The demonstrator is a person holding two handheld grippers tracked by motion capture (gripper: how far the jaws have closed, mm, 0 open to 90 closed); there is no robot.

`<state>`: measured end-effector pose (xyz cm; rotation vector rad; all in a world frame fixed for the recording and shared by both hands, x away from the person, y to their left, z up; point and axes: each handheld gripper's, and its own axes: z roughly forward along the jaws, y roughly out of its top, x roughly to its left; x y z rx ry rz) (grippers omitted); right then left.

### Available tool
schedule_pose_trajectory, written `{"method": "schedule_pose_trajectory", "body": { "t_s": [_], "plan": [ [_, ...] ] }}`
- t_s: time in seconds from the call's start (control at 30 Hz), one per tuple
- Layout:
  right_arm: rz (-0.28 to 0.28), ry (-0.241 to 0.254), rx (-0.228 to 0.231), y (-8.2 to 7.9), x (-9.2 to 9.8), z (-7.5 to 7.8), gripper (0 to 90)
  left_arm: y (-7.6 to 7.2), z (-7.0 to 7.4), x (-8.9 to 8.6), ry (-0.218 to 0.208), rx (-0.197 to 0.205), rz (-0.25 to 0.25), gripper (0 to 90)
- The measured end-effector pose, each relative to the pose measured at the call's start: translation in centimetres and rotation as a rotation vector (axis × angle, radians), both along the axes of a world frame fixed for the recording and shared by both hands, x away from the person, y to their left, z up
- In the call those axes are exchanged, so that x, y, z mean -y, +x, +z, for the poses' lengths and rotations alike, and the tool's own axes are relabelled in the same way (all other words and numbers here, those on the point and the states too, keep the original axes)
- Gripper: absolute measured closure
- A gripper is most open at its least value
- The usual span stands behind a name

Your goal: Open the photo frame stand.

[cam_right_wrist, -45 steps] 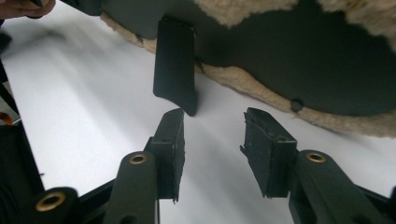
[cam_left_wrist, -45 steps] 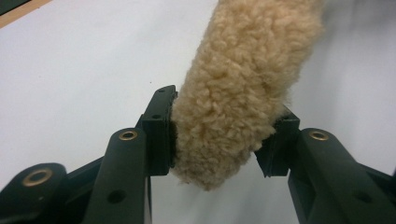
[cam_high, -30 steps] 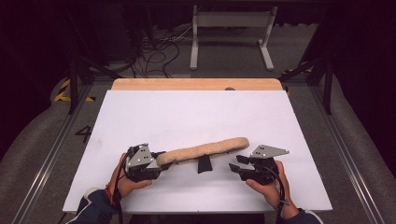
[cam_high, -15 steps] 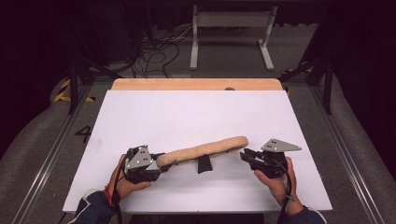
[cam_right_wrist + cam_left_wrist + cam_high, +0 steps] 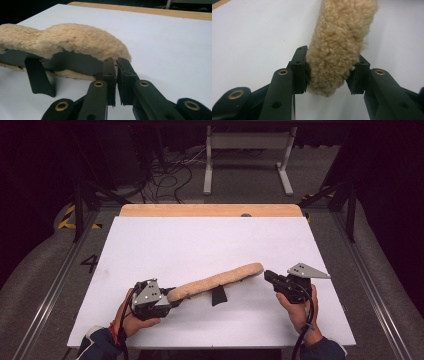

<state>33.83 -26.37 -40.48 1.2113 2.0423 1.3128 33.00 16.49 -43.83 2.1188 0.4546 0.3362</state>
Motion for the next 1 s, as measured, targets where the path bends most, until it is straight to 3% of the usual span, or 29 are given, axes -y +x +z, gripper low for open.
{"method": "schedule_pose_trajectory", "body": {
  "t_s": [0.4, 0.77, 1.0],
  "plan": [
    [0.067, -0.014, -0.008, 1.2, -2.4, -0.1, 90.0, -0.5, -0.1, 0.3, -0.005, -0.003, -0.029, 60.0],
    [0.068, -0.045, -0.009, 1.9, -3.5, -0.6, 90.0, -0.5, -0.2, 0.8, 0.003, -0.006, -0.057, 61.1],
    [0.05, -0.032, -0.01, 2.5, -3.5, -0.8, 90.0, -0.5, -0.3, 1.2, 0.009, -0.007, -0.068, 61.7]
  ]
}}
